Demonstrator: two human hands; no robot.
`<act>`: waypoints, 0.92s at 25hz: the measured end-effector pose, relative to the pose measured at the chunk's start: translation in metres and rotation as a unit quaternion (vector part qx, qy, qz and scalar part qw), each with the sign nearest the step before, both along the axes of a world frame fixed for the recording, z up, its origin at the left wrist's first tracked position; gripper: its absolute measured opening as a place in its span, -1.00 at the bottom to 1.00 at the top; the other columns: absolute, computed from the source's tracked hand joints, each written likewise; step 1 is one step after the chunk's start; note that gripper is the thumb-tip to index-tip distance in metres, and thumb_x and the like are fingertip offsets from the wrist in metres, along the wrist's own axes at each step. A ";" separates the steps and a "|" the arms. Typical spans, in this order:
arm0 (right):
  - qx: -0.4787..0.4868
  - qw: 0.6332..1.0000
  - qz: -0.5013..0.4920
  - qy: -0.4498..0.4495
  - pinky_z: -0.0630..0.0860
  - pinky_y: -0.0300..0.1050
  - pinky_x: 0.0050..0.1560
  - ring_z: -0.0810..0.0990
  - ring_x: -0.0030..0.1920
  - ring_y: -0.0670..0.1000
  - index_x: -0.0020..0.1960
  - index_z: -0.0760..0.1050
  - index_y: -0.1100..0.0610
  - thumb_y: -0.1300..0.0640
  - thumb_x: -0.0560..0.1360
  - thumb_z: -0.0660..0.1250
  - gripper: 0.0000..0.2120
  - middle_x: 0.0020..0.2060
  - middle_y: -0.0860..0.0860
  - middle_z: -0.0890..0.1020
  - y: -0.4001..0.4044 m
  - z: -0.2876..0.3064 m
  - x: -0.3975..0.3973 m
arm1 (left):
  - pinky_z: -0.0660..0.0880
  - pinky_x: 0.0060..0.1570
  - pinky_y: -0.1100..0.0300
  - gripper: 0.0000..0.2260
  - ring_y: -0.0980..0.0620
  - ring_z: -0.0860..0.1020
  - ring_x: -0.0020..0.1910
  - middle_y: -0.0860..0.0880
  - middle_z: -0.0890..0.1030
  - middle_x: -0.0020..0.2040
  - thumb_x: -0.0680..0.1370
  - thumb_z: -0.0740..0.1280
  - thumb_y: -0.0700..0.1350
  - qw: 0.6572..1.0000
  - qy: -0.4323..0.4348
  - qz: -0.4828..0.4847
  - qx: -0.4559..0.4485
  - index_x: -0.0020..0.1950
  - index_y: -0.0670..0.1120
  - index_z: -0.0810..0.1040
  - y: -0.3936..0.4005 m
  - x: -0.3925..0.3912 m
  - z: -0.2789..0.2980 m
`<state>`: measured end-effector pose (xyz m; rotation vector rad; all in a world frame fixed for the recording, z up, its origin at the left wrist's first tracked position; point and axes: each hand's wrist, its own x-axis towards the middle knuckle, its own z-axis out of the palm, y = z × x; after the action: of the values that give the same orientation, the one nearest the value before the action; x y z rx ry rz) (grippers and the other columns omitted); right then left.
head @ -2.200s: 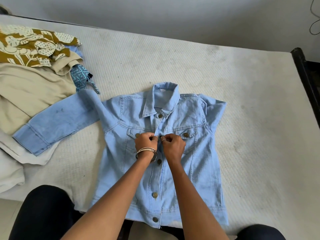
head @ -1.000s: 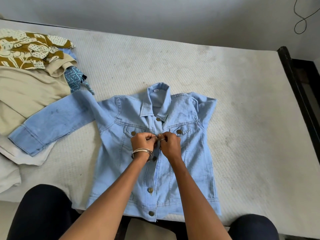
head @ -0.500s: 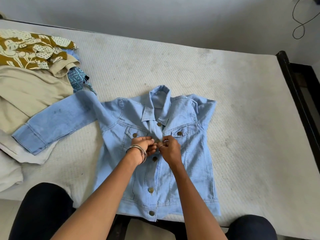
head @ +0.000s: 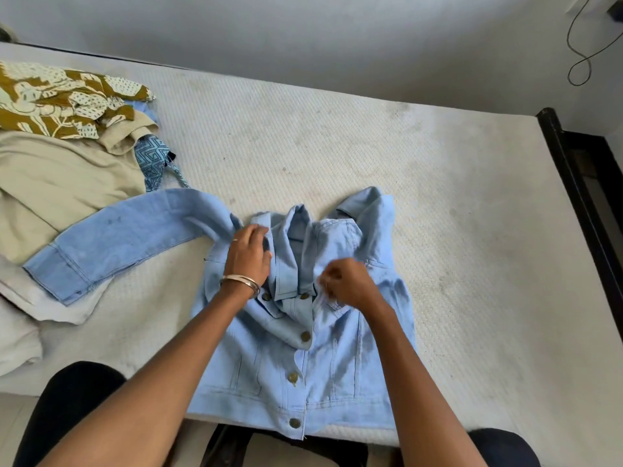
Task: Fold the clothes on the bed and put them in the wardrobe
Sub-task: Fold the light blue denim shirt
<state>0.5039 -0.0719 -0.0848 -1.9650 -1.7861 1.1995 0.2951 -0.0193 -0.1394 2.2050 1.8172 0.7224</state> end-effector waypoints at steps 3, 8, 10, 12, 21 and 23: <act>0.241 0.960 -0.036 -0.135 0.47 0.05 0.12 0.49 0.21 0.20 0.27 0.47 0.25 0.46 0.41 0.29 -0.56 0.19 0.20 0.54 0.040 -0.016 -0.011 | 0.00 0.44 -0.23 -0.36 -0.15 0.18 0.51 -0.16 0.25 0.50 0.50 0.39 -0.08 0.954 0.258 -0.085 -0.129 0.51 -0.18 0.21 0.038 -0.006 0.003; 0.102 0.936 0.109 -0.319 0.01 0.33 0.43 0.46 0.30 0.17 0.29 0.40 0.18 0.17 0.53 0.30 -0.66 0.14 0.13 0.60 0.078 -0.020 0.004 | -0.04 0.47 -0.12 -0.72 -0.12 0.50 0.20 -0.11 0.61 0.12 0.61 0.16 0.00 0.920 0.339 -0.099 -0.168 0.15 -0.05 0.61 0.065 -0.013 0.028; 0.145 0.950 0.037 -0.273 0.23 0.12 0.30 0.58 0.07 0.22 0.07 0.53 0.21 0.20 0.56 0.22 -0.84 -0.05 0.18 0.64 0.083 -0.007 0.019 | 0.30 0.29 -0.02 -0.67 -0.22 0.58 0.04 -0.24 0.66 0.00 0.53 0.15 -0.08 0.991 0.064 -0.023 -0.115 0.03 -0.17 0.67 0.068 -0.024 0.036; 0.191 0.957 -0.113 -0.184 0.37 0.04 0.03 0.57 0.01 0.32 0.05 0.51 0.29 0.21 0.58 0.22 -0.84 -0.02 0.32 0.61 0.086 0.017 0.038 | 0.45 0.10 0.05 -0.71 -0.23 0.62 -0.02 -0.27 0.67 -0.05 0.47 0.22 -0.13 0.988 -0.135 0.076 -0.027 -0.02 -0.24 0.68 0.077 -0.036 0.060; 0.509 0.815 -0.271 -0.057 0.28 -0.04 -0.17 0.53 -0.17 0.19 -0.06 0.53 0.29 0.02 0.46 0.44 -0.69 -0.21 0.21 0.61 0.107 0.265 0.095 | 0.37 0.01 0.09 -0.77 -0.23 0.57 -0.02 -0.28 0.62 -0.05 0.47 0.22 -0.25 0.945 -0.176 0.064 0.269 0.02 -0.26 0.63 0.121 -0.036 0.300; 0.485 0.844 -0.230 -0.022 0.27 -0.13 -0.22 0.46 -0.24 0.06 -0.07 0.53 0.22 0.01 0.39 0.48 -0.70 -0.28 0.08 0.55 0.073 0.278 0.097 | 0.39 -0.06 0.11 -0.78 -0.17 0.57 -0.07 -0.24 0.61 -0.09 0.47 0.29 -0.12 0.950 -0.183 0.008 0.254 0.00 -0.21 0.61 0.096 -0.040 0.322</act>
<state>0.6012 0.0007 0.1936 -1.5932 -1.3541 0.0215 0.2547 0.0763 0.1830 2.1259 1.5864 1.6344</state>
